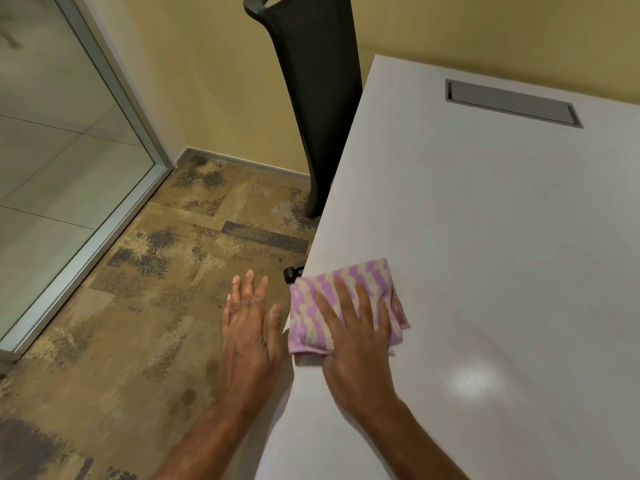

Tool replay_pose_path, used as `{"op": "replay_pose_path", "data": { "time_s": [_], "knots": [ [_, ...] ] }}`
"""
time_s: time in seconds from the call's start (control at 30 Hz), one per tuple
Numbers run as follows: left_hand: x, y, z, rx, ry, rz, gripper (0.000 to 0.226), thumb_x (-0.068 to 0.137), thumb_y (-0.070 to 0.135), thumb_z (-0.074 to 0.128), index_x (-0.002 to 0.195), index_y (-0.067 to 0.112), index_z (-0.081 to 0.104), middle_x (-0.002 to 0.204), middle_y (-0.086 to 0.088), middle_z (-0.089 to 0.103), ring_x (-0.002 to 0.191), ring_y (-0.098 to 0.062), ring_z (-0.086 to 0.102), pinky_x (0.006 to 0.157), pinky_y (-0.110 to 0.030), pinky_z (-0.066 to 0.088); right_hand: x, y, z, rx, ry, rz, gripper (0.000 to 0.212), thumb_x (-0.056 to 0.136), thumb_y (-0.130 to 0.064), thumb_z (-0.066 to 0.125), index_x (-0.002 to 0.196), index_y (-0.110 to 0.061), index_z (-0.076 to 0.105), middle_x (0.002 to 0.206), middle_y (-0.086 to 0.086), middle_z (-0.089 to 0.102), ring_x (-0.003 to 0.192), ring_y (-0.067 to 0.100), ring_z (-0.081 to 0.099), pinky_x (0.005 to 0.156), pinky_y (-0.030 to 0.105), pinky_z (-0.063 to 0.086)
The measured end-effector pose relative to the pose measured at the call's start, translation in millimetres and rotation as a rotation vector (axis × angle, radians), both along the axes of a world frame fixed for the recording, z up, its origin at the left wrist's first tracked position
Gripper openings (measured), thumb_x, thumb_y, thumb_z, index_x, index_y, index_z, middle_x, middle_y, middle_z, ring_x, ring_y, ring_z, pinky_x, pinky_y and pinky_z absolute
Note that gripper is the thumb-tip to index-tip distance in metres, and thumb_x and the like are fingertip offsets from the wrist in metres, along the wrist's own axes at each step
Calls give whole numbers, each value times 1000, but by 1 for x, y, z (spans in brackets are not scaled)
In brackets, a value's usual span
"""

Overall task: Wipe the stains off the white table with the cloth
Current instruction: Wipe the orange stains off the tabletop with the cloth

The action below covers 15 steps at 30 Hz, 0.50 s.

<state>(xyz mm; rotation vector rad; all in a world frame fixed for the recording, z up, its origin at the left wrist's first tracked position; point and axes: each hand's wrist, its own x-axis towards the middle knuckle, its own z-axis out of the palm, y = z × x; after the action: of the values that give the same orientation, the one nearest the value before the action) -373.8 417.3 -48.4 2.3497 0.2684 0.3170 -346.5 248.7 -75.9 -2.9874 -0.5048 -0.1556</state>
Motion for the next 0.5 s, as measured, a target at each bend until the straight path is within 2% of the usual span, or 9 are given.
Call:
{"op": "replay_pose_path", "data": {
  "time_s": [0.1, 0.17, 0.2, 0.23, 0.33, 0.43, 0.5],
  "knots": [
    [3, -4, -2, 44, 28, -48, 57, 106, 43, 29, 159, 22, 28, 170, 9, 9, 156, -3, -5, 126, -24, -4, -27, -24, -10, 15, -61, -19, 74, 84, -43, 60, 153, -26, 41, 163, 10, 36, 148, 41, 37, 111, 68, 37],
    [7, -8, -4, 65, 37, -83, 59, 105, 47, 27, 160, 23, 26, 170, 8, 8, 157, -5, -6, 128, -31, -1, -36, -44, -11, -1, -103, -63, 65, 95, -51, 49, 154, -26, 39, 166, 8, 32, 150, 36, 33, 111, 65, 37],
    [9, -9, -6, 77, 39, -97, 60, 105, 47, 26, 160, 23, 26, 171, 7, 9, 157, -6, -6, 128, -35, 1, -37, -52, -10, 4, -139, -100, 63, 98, -59, 37, 151, -25, 42, 164, 8, 36, 147, 35, 36, 111, 63, 38],
    [11, -11, -7, 91, 36, -109, 60, 105, 47, 27, 160, 22, 27, 171, 6, 10, 157, -7, -5, 128, -37, 3, -38, -59, -6, 33, -156, -150, 64, 98, -61, 33, 149, -24, 47, 160, 7, 41, 145, 34, 40, 112, 62, 37],
    [17, -14, -10, 112, 33, -141, 60, 105, 46, 26, 157, 19, 34, 170, 2, 15, 157, -7, -5, 127, -31, 1, -29, -74, 6, 125, -140, -267, 64, 87, -54, 47, 142, -24, 59, 156, 6, 49, 144, 34, 45, 114, 60, 32],
    [23, -18, -12, 102, 48, -176, 62, 104, 49, 23, 156, 19, 37, 169, 3, 17, 157, -5, -6, 126, -29, 0, 0, -81, 10, 144, -43, -371, 73, 78, -49, 54, 148, -26, 49, 161, 10, 41, 147, 40, 37, 114, 66, 30],
    [26, -21, -14, 101, 52, -190, 63, 104, 50, 22, 156, 19, 36, 169, 5, 15, 156, -4, -7, 126, -28, 0, 25, -75, 10, 161, -19, -389, 76, 79, -54, 51, 148, -26, 39, 157, 18, 44, 143, 49, 39, 109, 72, 34]
  ]
}}
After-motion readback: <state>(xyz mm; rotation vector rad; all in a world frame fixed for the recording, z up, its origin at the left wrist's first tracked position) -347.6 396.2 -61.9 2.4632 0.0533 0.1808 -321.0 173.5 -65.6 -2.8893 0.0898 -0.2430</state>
